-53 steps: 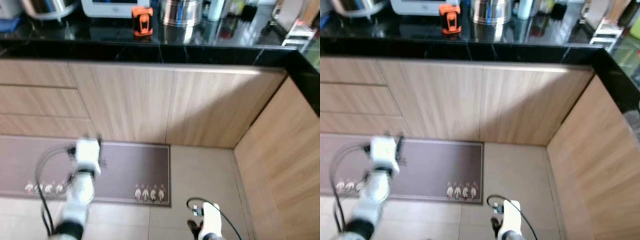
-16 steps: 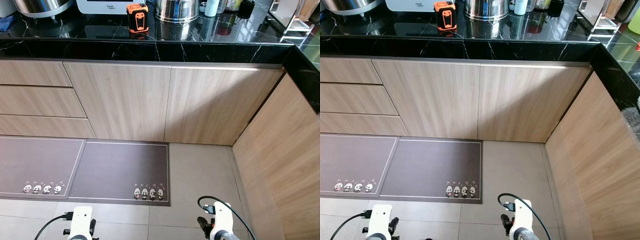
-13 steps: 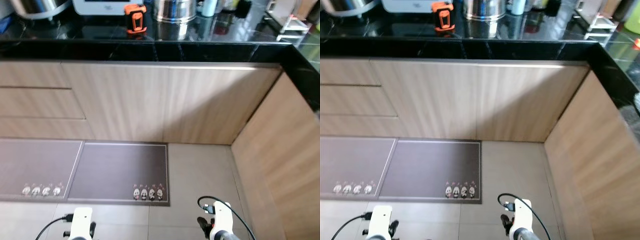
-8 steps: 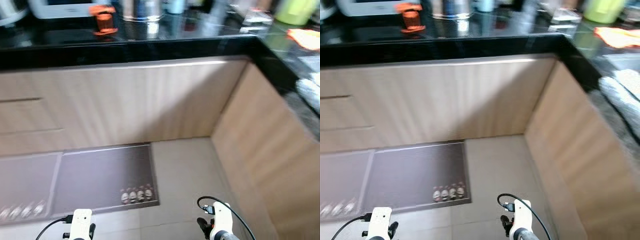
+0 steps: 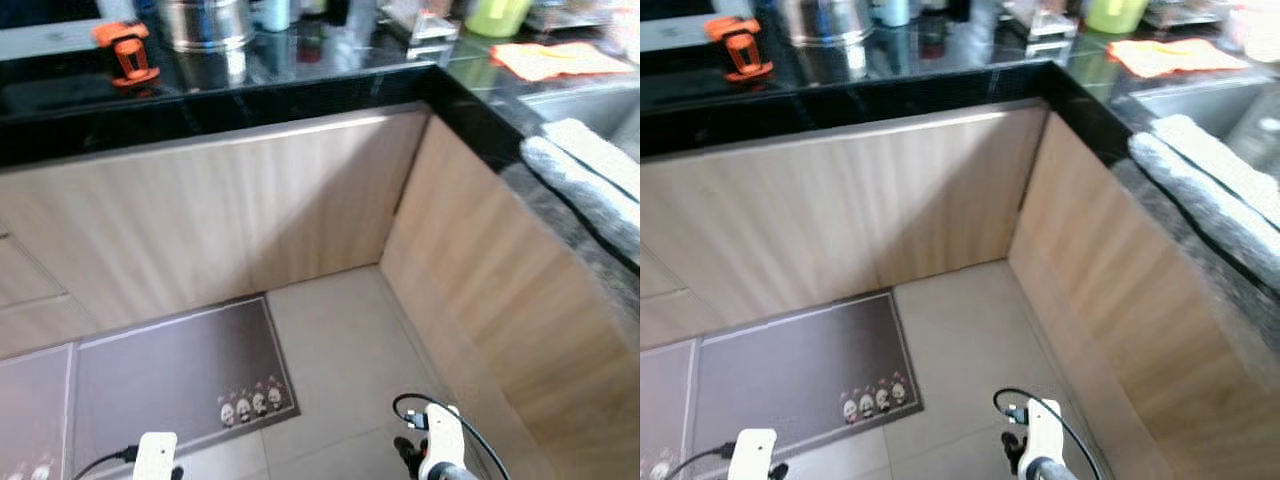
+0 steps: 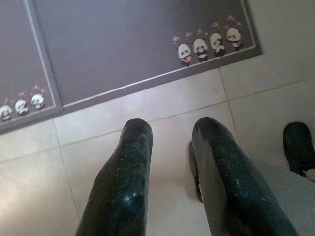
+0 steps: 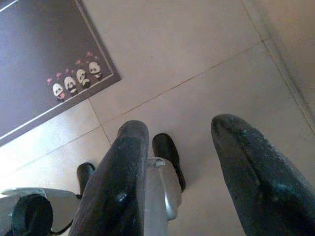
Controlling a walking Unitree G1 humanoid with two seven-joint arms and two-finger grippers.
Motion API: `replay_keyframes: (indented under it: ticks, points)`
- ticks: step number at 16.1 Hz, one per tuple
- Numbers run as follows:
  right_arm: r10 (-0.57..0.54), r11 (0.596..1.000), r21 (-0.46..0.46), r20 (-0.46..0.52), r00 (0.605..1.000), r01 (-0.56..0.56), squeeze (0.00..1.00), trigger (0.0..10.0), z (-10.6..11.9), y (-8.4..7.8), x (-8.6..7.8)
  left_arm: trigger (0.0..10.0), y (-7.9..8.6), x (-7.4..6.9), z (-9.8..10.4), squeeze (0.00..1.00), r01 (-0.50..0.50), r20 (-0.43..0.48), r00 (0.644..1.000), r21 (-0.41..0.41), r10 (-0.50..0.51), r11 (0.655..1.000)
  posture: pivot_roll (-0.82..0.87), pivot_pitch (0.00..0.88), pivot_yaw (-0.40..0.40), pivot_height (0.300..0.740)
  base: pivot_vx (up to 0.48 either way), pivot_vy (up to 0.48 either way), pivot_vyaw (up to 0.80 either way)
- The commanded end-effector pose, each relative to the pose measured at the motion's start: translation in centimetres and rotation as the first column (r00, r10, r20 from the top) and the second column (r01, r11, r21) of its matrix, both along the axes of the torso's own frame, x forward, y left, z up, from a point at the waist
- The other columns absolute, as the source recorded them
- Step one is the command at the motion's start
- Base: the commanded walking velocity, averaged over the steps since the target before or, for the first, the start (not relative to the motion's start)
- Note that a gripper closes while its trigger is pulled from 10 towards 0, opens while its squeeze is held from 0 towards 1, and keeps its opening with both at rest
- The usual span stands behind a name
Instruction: Kitchen organization
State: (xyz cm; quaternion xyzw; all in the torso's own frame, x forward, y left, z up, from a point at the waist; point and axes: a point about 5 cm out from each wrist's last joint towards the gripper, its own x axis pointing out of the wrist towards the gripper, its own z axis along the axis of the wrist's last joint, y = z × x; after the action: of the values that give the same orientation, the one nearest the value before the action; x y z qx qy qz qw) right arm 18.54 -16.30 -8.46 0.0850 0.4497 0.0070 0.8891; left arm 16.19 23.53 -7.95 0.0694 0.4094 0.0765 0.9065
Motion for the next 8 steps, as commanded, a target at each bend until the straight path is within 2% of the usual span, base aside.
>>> replay_keyframes:
  ticks: [1,5,8]
  points:
    - [-0.002,1.0,-0.006,-0.016,1.0,0.002,0.0,10.0,-0.23,0.13,-0.44,10.0,0.24,-0.84,-0.37,0.0,-0.006,-0.039,0.999,-0.003,0.006,1.0,0.02,0.07,-0.022,0.74,0.0,0.0,-0.79]
    - [-0.003,1.0,-0.007,-0.017,1.0,0.003,0.0,10.0,-0.28,0.3,-0.51,10.0,-0.4,-0.39,-0.37,0.0,0.013,-0.038,0.999,-0.007,-0.013,1.0,0.02,0.05,-0.019,0.74,0.0,0.0,-0.77]
    - [0.013,1.0,-0.003,0.019,1.0,-0.013,0.0,10.0,0.16,0.43,0.3,10.0,-0.17,-0.13,-0.23,0.0,-0.019,-0.031,0.999,-0.008,0.018,1.0,0.02,0.038,-0.026,0.74,0.0,0.0,-0.77]
